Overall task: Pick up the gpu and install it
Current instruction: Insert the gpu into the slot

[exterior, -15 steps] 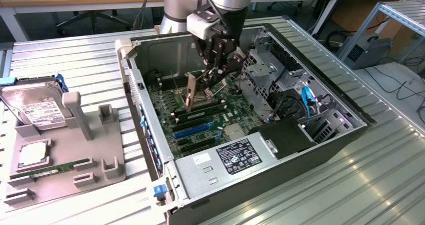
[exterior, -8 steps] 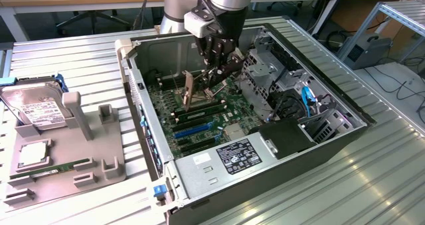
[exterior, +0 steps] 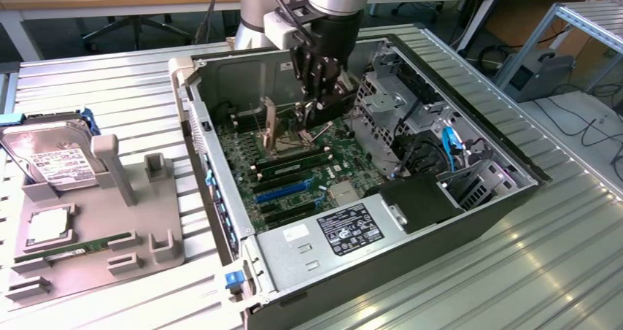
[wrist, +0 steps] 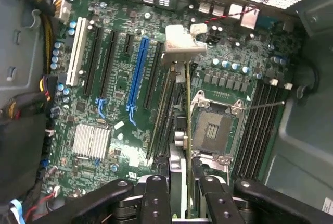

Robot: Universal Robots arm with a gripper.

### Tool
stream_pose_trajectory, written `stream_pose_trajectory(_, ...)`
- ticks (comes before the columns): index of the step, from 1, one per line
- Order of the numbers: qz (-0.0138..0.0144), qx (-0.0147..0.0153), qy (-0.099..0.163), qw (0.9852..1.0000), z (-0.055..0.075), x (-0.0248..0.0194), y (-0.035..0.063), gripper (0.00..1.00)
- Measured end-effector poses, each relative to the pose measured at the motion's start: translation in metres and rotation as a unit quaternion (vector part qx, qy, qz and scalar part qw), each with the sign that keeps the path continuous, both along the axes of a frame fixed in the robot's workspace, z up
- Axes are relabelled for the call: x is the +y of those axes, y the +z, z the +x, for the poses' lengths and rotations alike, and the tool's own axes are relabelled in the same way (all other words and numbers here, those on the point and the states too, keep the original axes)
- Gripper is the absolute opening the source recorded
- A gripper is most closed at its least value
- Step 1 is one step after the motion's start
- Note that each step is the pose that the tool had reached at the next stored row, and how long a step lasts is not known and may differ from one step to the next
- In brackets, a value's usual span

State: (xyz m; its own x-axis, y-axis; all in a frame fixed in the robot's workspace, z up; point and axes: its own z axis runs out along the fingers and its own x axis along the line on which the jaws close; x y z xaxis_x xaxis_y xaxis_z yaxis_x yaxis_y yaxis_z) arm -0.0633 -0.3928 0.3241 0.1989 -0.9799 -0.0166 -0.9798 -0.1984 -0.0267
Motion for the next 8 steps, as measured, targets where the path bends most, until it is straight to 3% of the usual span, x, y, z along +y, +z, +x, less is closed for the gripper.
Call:
stream_pose_trajectory(6, 0.0, 0.0, -0.052, 0.9986, 0.0, 0.0, 0.0, 0.27)
stream_pose_trajectory(8, 0.0, 0.0, -0.058, 0.9983, 0.0, 0.0, -0.0001, 0.27)
